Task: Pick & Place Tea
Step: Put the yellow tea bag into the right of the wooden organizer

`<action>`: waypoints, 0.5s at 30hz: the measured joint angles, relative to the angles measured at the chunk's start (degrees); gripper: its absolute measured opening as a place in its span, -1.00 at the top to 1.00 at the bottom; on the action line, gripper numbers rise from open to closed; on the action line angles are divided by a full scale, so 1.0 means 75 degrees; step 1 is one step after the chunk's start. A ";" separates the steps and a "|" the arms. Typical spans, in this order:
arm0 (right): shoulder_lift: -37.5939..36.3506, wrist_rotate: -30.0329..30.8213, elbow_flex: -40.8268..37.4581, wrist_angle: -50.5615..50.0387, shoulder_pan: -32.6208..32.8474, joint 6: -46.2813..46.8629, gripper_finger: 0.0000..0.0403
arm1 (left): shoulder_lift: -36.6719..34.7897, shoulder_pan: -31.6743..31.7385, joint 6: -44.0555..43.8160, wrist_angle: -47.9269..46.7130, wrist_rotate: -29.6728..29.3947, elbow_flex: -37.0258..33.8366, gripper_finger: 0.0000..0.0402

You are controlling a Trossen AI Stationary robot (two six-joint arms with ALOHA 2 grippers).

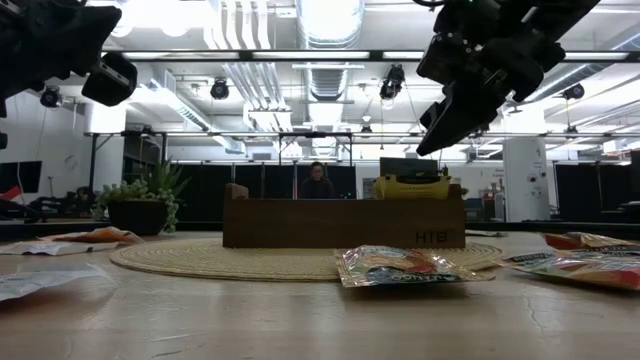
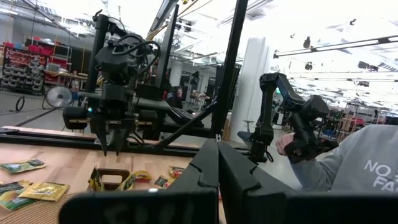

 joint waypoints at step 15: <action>-0.0007 -0.1036 0.0301 -0.0315 0.0264 -0.0025 0.38 | 0.0001 -0.0001 0.0000 0.0000 0.0002 0.0000 1.00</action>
